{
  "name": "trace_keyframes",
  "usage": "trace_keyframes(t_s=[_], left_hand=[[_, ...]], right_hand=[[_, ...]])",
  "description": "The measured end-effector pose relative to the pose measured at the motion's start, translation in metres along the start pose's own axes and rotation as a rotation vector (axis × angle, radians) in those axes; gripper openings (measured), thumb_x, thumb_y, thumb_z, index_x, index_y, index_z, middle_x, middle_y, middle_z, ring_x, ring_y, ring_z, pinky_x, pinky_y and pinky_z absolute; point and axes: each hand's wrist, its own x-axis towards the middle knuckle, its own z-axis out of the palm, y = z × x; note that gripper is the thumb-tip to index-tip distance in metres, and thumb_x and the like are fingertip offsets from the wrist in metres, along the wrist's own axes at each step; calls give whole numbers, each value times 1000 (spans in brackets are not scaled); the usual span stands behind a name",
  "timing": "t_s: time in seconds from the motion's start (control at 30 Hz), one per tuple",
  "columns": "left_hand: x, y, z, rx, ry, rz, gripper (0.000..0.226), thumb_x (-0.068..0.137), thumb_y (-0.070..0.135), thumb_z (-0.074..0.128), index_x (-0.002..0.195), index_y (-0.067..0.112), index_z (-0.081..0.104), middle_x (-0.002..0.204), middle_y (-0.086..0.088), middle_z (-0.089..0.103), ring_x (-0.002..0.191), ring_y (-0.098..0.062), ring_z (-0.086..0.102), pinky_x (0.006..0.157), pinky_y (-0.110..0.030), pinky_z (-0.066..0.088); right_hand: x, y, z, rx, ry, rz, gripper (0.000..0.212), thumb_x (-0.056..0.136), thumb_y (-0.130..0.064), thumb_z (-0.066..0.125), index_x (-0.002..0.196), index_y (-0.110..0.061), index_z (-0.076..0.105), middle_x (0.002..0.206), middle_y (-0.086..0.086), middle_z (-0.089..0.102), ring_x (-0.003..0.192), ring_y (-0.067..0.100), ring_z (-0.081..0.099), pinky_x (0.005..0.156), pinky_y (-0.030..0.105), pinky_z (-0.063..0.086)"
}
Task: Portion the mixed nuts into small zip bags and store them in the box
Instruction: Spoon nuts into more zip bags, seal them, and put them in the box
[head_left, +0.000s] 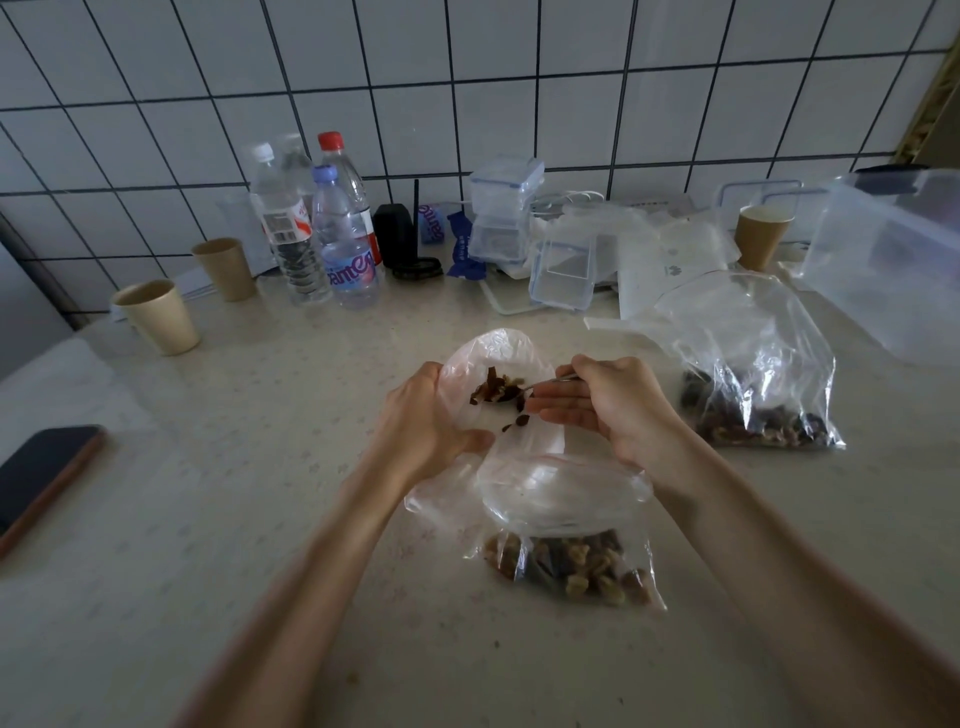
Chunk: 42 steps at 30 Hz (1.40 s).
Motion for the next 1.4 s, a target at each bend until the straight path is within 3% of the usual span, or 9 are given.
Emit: trace_keyframes(t_s=[0.13,0.3,0.47,0.73,0.93,1.07,1.17,1.27,1.4], left_hand=[[-1,-1,0,-1,-6,1,80,61,39,98,126,22,55,100,14,53,94,-15,53,64,-21,36],[-2,-4,-1,-57,-7,-7,71,59,39,99,113,28,54,96,18,57,84,2,52,63,-19,40],[-4,-7,1,-129,2,-9,67,61,40,97,115,30,59,101,14,66,90,-8,65,77,-34,59],[-10,4,-4,-272,89,18,62,78,80,66,114,30,67,90,13,75,78,-1,71,68,-26,59],[-16,14,-12,-228,126,67,77,87,79,48,130,17,63,116,5,69,105,-10,65,94,-35,56],[-19,20,-26,-130,214,110,66,94,63,57,136,12,59,134,-1,64,123,-16,58,105,-39,49],[-31,26,-31,-91,284,181,41,97,47,67,128,22,62,127,7,64,118,-10,57,97,-30,48],[-52,35,-37,-76,256,287,18,96,42,68,108,30,65,104,18,67,91,2,63,74,-10,43],[-83,42,-36,34,23,224,30,94,63,57,94,36,70,80,21,69,74,6,66,62,-12,44]], right_hand=[[3,2,3,6,2,-18,27,110,-14,45,112,9,61,89,25,78,79,35,79,57,32,64],[6,3,-5,56,-70,22,29,110,-16,47,117,9,62,97,25,78,87,34,79,59,30,62],[6,4,-15,87,-77,26,32,111,-19,47,116,7,64,100,25,78,89,34,79,58,30,62],[-15,-4,-32,41,-109,-18,32,111,-21,47,115,5,65,104,24,78,95,35,78,58,29,61],[-39,-27,-28,-7,-138,-73,31,110,-20,47,113,3,67,104,23,78,93,34,79,56,29,61],[-57,-40,-32,6,-168,-118,32,110,-22,47,113,3,67,104,25,77,91,35,79,53,29,60],[-71,-43,-45,5,-180,-139,34,110,-23,47,113,4,67,104,26,77,92,36,78,52,29,59],[-86,-41,-60,-6,-173,-145,35,109,-25,48,113,4,68,105,26,77,91,37,78,51,28,59],[-104,-33,-77,-16,-189,-139,35,108,-25,50,111,4,69,104,29,76,89,38,78,51,30,59]])
